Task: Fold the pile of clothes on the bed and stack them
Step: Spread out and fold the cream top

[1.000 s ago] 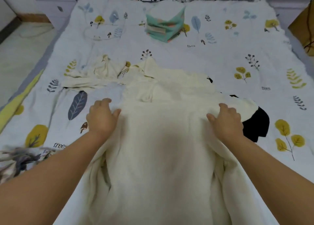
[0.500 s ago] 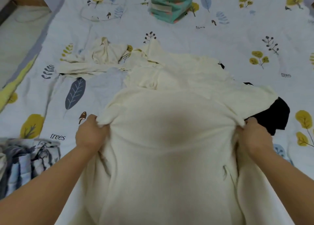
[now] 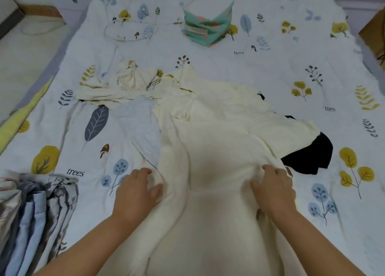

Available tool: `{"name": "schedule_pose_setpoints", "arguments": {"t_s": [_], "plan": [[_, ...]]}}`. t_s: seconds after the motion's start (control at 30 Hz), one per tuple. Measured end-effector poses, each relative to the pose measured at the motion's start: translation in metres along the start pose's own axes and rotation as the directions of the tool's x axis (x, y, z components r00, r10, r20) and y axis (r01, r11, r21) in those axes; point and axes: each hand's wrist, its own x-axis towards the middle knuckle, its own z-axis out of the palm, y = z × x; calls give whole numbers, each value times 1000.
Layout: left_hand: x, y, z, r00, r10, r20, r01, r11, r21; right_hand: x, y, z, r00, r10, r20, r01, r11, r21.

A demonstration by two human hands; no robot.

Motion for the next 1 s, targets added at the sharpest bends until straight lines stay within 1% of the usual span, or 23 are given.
{"name": "schedule_pose_setpoints", "arguments": {"t_s": [0.07,0.2,0.27,0.3,0.33,0.37,0.4,0.43,0.47,0.5,0.53,0.57,0.6,0.63,0.67,0.7,0.73,0.8,0.87,0.9,0.93,0.97,1.0], "plan": [[-16,-4,11,999,5,36,-9,994,106,-13,16,9,1000,-15,-1,14,999,-42],[-55,-4,32,972,46,230,-125,933,339,-52,34,39,997,-69,35,73,991,-112],[-62,-11,37,966,140,216,-212,911,355,-71,39,52,994,-42,97,49,996,-71],[-63,-15,38,966,198,164,-243,913,327,-77,41,58,991,-11,134,14,1000,-18],[-61,-20,35,973,186,138,-215,945,247,-81,45,62,985,18,171,-23,999,25],[-55,-25,28,992,98,84,-107,988,112,-84,48,64,975,35,221,-44,998,39],[-48,-31,20,998,-55,21,56,998,-38,-85,51,65,964,41,263,-53,998,38],[-39,-42,12,968,-249,-31,240,955,-175,-87,54,63,955,42,295,-54,998,36],[-31,-56,1,902,-427,-68,394,877,-275,-88,57,60,955,34,295,-47,998,38],[-25,-70,-11,830,-547,-106,491,808,-325,-90,62,56,962,30,271,-49,997,66],[-25,-80,-24,769,-617,-166,548,771,-326,-93,66,53,970,33,240,-63,991,120],[-26,-89,-34,739,-628,-245,573,776,-263,-97,71,52,975,43,219,-83,981,176],[-32,-95,-38,768,-554,-320,531,831,-163,-101,75,51,975,52,218,-100,971,216],[-43,-95,-36,837,-408,-366,426,904,-34,-106,78,52,971,62,233,-119,963,241],[-57,-91,-28,903,-250,-350,292,954,72,-111,79,54,961,68,268,-134,963,235],[-73,-84,-20,953,-132,-273,172,977,128,-114,82,59,956,70,287,-141,962,236],[-89,-78,-8,982,-73,-174,96,987,126,-118,82,62,947,72,313,-147,964,224],[-114,-68,21,997,-79,19,75,984,163,-124,81,69,935,76,346,-159,963,218],[-125,-66,39,963,-215,161,174,955,240,-125,84,75,929,73,362,-162,961,223],[-126,-69,43,947,-258,192,223,957,186,-125,87,77,927,58,370,-153,960,233],[-127,-72,45,936,-257,242,235,965,116,-126,89,76,924,59,379,-157,960,232],[-129,-75,40,942,-228,245,217,974,72,-128,94,76,922,53,384,-149,963,226],[-132,-81,33,958,-155,242,138,987,87,-133,103,76,919,55,391,-149,966,213]]}}
